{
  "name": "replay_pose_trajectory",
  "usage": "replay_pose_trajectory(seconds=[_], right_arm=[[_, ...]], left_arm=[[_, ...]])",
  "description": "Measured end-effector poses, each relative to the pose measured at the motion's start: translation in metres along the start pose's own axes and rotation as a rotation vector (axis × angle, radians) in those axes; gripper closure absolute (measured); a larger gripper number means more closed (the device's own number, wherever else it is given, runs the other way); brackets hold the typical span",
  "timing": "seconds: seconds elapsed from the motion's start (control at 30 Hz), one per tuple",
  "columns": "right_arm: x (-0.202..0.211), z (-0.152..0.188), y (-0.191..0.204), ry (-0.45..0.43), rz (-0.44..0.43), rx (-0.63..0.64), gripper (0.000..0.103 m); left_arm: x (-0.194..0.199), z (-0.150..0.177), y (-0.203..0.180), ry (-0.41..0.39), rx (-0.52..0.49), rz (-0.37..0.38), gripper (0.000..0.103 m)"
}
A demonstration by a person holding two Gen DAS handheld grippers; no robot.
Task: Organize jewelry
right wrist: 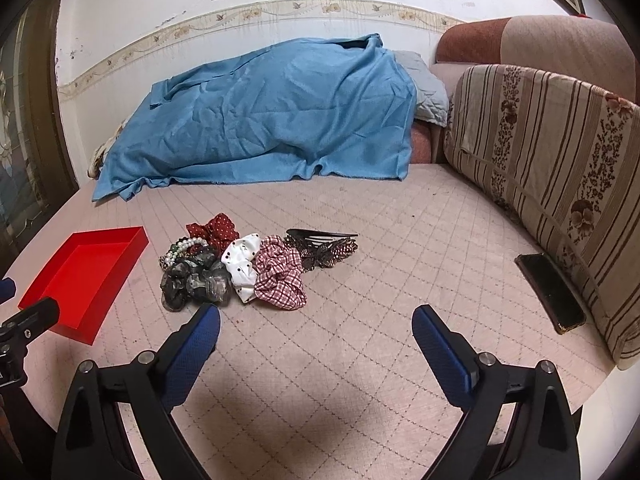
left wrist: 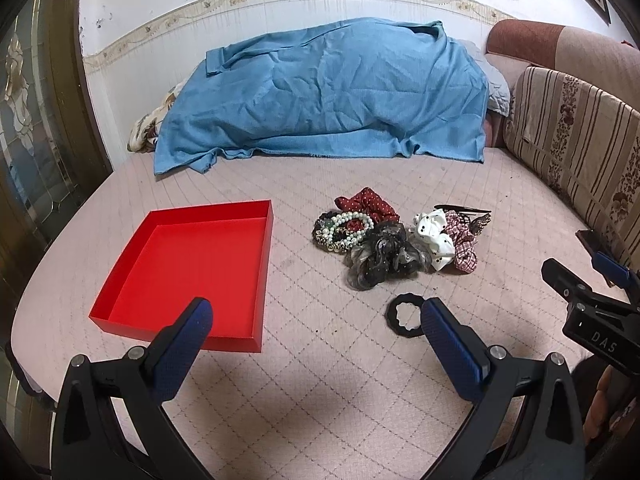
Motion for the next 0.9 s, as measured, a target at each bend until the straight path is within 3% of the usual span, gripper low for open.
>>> replay_pose_trajectory(seconds=[0.23,0.4,0.57,0.9], right_arm=[[-0.020,0.012,-0.003,0.053,-0.029,-0.020,0.005],[-0.044,0.023,-0.005,0.120,-0.069,-0.049,0.016],[-0.072,0.025,-0.002,0.170,-0.129,-0.082,0.020],[-0.122,0.012,0.015,0.188,-0.226,-0.114,0.025]], left_arm=[[-0.017,0.012,0.000,0.049,0.014,0.028,0.000],[-0.036,0.026,-0.019,0.125,-0.001,0.115,0.026],[-0.064,0.037,-0.034,0.183,0.015,0.161,0.026],[-0.131,0.016,-0.051,0.216,0.014,0.208,0.026]])
Point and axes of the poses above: each gripper's, at about its wrist camera, not at the fingertips, and x roughly against the way its jaws point, y to its left, z to its underside, the point moved 9 cm from there along -x, roughly the way its jaws point, and after that the axes turned 10 degrees about -y, right-handed, at the moved point
